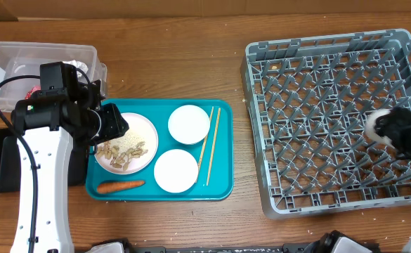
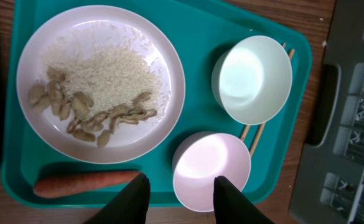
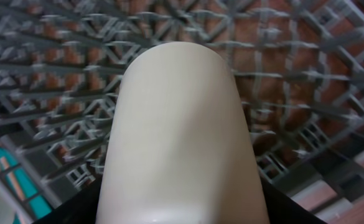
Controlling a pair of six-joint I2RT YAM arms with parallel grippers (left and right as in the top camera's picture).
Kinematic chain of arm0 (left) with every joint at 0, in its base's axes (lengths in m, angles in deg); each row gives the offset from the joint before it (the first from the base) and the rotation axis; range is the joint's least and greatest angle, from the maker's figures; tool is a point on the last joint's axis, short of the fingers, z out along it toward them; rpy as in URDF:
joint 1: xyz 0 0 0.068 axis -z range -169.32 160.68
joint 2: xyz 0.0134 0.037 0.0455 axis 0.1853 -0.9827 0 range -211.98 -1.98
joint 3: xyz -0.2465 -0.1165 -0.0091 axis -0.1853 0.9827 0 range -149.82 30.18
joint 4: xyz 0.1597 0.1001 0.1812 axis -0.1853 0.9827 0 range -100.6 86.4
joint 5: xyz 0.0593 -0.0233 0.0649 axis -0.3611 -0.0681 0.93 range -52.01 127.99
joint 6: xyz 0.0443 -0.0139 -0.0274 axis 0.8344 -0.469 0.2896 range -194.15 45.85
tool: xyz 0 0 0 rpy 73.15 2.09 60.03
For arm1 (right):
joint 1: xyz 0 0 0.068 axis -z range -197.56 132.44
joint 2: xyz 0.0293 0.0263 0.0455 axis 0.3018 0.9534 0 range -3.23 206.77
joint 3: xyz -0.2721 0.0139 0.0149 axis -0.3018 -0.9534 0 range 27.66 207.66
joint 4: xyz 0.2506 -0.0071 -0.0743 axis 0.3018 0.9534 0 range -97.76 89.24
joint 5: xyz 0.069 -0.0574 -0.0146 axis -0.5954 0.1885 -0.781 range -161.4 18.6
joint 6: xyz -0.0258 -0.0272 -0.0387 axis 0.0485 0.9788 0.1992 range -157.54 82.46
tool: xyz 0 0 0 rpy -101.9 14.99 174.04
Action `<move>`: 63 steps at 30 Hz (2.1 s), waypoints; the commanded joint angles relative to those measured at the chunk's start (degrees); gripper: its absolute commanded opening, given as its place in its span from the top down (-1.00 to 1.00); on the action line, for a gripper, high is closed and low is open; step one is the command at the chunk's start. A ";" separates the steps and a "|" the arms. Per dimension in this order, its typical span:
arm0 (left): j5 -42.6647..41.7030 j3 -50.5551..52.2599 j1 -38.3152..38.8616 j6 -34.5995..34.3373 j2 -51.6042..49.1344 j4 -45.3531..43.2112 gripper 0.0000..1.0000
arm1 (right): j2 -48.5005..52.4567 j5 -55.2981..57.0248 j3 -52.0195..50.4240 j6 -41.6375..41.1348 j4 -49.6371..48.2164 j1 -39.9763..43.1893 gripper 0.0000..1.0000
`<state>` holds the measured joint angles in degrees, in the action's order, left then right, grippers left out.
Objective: Sort waste into correct bins and load items into the dishwasher
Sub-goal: 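Place the bowl upside down in the rack's right side with the right gripper, then move the right gripper to the white bowl on the tray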
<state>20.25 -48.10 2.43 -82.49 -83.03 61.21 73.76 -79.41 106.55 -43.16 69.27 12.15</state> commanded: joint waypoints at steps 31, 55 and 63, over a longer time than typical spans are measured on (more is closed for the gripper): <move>3.76 -0.63 0.46 1.51 0.48 1.29 0.14 | 12.63 2.12 0.94 -4.50 2.12 5.62 -0.89; 3.78 -0.50 0.46 1.51 0.39 1.70 -0.01 | 6.78 -14.49 2.60 -2.60 -19.41 -44.94 -0.68; 3.78 -0.26 0.46 1.51 0.02 1.70 -0.02 | 22.43 -4.55 2.60 -11.63 -30.01 -61.55 -0.51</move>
<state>23.68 -48.10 2.45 -81.81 -82.97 62.96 90.53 -88.90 108.30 -49.79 41.23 -46.05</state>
